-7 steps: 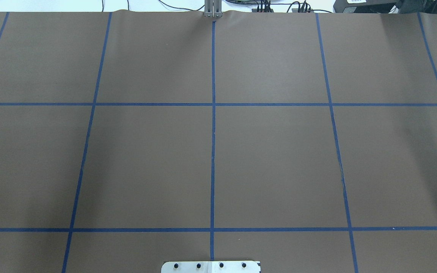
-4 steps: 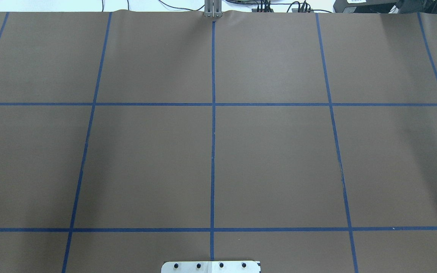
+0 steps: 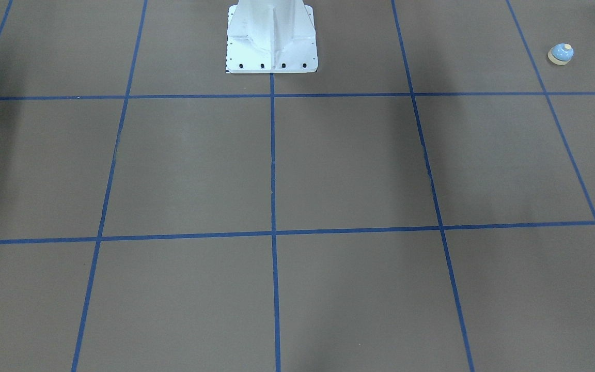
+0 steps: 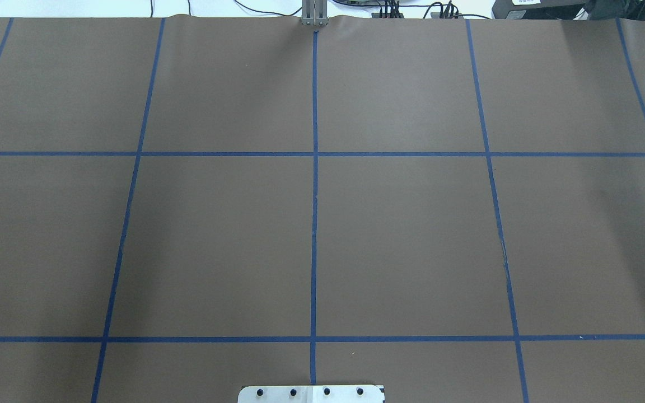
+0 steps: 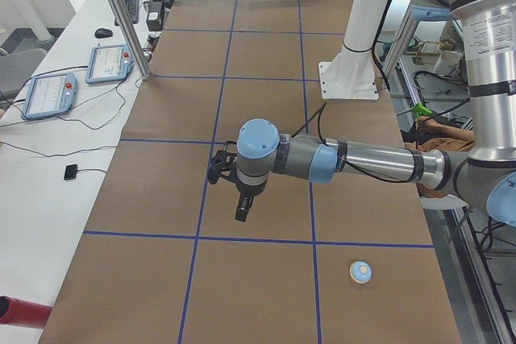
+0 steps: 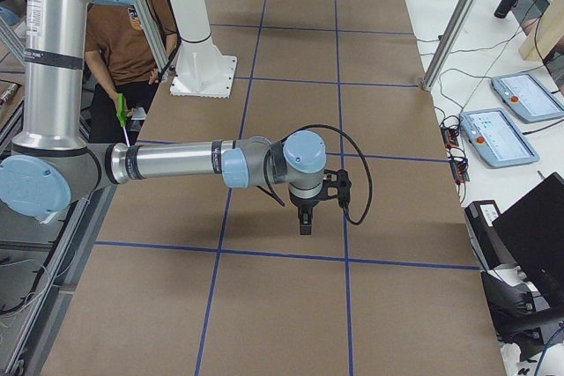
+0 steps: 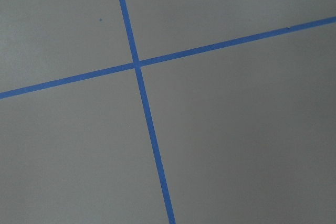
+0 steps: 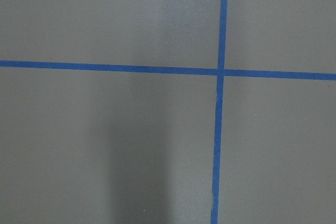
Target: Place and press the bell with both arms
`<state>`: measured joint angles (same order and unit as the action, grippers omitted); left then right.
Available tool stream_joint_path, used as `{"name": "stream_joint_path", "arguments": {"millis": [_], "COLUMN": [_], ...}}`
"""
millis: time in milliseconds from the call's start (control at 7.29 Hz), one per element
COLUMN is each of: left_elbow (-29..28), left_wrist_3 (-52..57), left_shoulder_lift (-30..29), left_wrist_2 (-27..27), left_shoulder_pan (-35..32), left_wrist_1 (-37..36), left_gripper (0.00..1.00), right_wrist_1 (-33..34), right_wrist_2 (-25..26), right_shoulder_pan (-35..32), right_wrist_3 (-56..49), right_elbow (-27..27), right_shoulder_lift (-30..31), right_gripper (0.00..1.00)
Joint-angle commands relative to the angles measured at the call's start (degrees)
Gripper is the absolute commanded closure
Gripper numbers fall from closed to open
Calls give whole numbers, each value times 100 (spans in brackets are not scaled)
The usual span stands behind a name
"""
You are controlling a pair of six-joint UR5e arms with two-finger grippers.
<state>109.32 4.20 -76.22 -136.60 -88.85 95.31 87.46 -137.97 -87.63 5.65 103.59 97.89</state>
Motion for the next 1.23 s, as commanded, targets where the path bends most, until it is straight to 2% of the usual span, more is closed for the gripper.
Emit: {"name": "stream_joint_path", "arguments": {"millis": [0,411,823,960,1097], "left_elbow": [-129,-94,-270,-444,-603], "left_wrist_3": [20,11,-224,-305,-497], "left_shoulder_lift": [247,527,704,931,1151], "left_wrist_2": [2,-33,46,46,46], "left_shoulder_pan": [16,43,532,683,972], "left_wrist_1": [40,40,49,258,851], "left_gripper": [0,0,0,0,0], "right_wrist_1": [-27,-27,-554,-555,-581], "right_wrist_2": [-176,-344,-309,-327,-327], "right_shoulder_pan": [0,26,272,281,299], "right_wrist_3": [-21,-20,15,6,-12], "right_elbow": [-49,-58,-101,-102,-93], "right_shoulder_lift": [46,37,28,20,20], "right_gripper": [0,0,0,0,0]}}
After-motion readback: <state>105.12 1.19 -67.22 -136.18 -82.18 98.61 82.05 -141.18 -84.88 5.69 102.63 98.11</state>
